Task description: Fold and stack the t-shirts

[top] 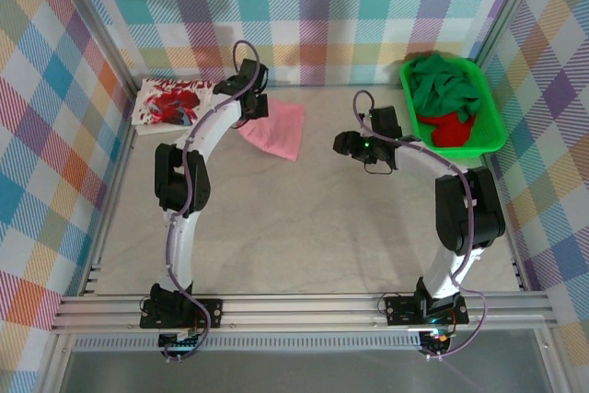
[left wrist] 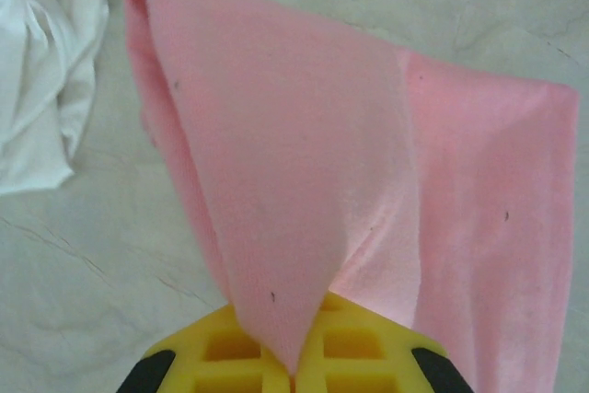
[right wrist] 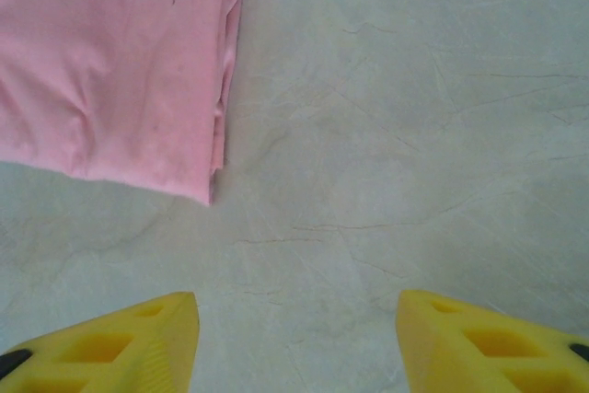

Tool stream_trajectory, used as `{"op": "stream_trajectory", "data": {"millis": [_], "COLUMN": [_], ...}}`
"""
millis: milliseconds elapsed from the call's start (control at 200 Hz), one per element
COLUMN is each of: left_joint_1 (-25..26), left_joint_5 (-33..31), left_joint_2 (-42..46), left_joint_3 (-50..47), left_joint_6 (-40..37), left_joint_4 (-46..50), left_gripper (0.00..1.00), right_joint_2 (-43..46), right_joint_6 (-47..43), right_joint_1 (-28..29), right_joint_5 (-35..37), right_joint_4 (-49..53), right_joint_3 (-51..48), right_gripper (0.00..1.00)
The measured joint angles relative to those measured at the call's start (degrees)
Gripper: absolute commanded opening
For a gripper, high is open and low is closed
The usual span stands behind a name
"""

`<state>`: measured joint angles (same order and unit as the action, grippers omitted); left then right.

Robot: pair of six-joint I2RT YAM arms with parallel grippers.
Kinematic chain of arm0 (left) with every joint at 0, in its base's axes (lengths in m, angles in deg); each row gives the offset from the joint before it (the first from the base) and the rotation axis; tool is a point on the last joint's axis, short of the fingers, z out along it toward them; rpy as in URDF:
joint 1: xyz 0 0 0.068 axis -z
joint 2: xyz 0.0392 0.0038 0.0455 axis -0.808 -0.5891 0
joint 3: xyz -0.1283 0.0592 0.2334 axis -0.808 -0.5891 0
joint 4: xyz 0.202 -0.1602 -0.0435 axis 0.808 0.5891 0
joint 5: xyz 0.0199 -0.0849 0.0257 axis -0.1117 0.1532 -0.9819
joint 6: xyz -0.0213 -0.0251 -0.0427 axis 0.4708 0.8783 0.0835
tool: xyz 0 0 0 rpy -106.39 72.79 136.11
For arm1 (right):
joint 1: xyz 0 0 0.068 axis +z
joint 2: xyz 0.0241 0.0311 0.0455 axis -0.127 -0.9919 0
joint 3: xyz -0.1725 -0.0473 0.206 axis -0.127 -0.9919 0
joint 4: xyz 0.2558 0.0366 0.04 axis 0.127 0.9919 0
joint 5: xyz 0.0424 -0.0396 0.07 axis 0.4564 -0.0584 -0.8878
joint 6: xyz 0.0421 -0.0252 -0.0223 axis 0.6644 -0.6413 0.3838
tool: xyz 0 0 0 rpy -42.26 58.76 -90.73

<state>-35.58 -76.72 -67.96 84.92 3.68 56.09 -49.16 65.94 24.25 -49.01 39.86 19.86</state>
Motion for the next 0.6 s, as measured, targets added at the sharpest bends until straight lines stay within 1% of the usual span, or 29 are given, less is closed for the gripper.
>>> {"op": "stream_trajectory", "data": {"millis": [155, 285, 330, 470, 600], "left_joint_1": [-3.43, -7.82, -9.53, -14.03, -18.40], "left_joint_5": [0.74, 3.23, 4.46, 8.22, 14.53], "left_joint_2": [-0.96, -4.81, -5.97, -6.54, -7.67], "left_joint_3": [2.45, 11.13, 13.88, 17.51, 22.29], "left_joint_6": [-7.87, -14.08, -15.78, -18.67, -18.64], "left_joint_4": [-0.83, -0.79, -0.76, -0.94, -2.21], "left_gripper": [0.00, 0.00, 0.00, 0.00, 0.00], "right_joint_2": [0.00, 0.02, 0.07, 0.59, 1.62], "right_joint_6": [0.02, 0.07, 0.15, 0.11, -0.04], "right_joint_1": [0.15, 0.39, 0.44, 0.66, 0.66], "right_joint_5": [-0.61, -1.07, -1.22, -1.44, -1.42], "right_joint_4": [-0.02, 0.48, 0.83, 2.54, 3.89], "right_joint_3": [1.42, 2.05, 2.19, 2.23, 2.23], "right_gripper": [0.60, 0.60, 0.62, 0.67, 0.69]}}
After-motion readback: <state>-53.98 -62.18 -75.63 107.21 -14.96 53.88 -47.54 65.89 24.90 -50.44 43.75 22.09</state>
